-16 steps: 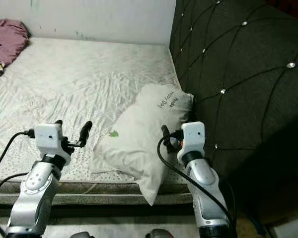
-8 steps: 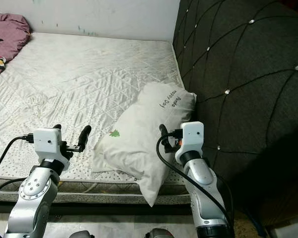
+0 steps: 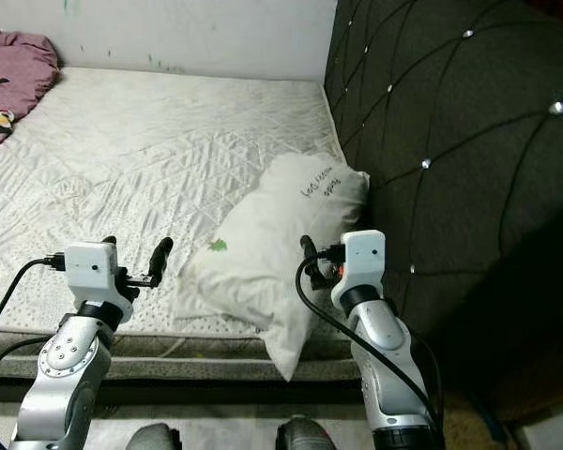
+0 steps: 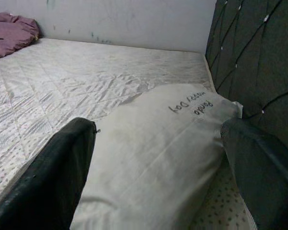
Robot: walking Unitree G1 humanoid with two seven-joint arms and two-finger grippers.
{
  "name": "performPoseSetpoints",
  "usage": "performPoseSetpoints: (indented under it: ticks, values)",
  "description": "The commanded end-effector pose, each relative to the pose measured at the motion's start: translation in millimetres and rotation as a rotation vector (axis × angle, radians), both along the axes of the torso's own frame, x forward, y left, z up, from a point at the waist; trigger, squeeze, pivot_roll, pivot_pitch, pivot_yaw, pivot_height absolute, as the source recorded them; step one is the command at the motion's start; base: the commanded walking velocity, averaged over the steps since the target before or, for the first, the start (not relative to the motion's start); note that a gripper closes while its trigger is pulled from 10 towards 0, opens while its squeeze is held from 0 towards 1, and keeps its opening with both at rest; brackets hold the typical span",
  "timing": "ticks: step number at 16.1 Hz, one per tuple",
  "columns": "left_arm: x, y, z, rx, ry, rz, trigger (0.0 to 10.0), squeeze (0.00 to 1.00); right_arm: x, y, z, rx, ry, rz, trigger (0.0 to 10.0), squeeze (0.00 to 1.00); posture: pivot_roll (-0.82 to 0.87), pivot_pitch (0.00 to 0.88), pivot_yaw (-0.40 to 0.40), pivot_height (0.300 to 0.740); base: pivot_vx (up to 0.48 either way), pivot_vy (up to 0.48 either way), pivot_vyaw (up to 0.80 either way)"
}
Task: Clean up the room
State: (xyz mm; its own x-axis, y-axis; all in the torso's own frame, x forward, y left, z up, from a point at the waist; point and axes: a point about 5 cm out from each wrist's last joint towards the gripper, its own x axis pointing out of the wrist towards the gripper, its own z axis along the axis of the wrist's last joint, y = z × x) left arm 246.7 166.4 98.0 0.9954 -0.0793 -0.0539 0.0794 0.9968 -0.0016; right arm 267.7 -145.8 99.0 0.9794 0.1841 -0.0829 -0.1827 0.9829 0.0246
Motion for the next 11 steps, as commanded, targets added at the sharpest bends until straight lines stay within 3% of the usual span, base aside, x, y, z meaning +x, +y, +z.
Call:
performPoseSetpoints:
  ticks: [1,11]
  values:
    - [2.9,-2.3,4.2,-0.001,-0.010,-0.010,10.0,0.00,1.3,-1.8,4.7,-0.002,-0.022,-0.006,10.0,0.00,-0.05,0.000,-0.058,0.674,0.000,0.000,0.00]
    - [3.7,-8.4,5.9,-0.034,-0.019,-0.055,10.0,0.00,3.5,-3.1,6.0,-0.022,-0.033,-0.006,10.0,0.00,-0.05,0.000,-0.069,0.674,0.000,0.000,0.00]
